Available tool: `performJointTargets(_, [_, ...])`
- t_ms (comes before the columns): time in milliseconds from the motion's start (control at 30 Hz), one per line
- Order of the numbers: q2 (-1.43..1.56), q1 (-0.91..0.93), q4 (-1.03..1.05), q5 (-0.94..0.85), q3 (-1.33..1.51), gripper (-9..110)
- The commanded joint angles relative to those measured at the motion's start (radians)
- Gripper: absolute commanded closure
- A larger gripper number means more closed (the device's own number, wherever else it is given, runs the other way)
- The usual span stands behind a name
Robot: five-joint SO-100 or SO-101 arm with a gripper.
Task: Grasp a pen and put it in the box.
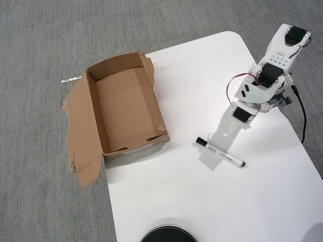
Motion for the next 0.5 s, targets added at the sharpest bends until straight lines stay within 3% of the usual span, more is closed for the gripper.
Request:
performJointTargets(0, [-0.005,-0.004,-0.005,-0.061,-0.004,96])
performJointTargets(233, [-0.005,-0.004,-0.011,-0.122,-0.004,81])
performJointTargets(467, [-0.006,-0.004,-0.012,-0.123,-0.004,76])
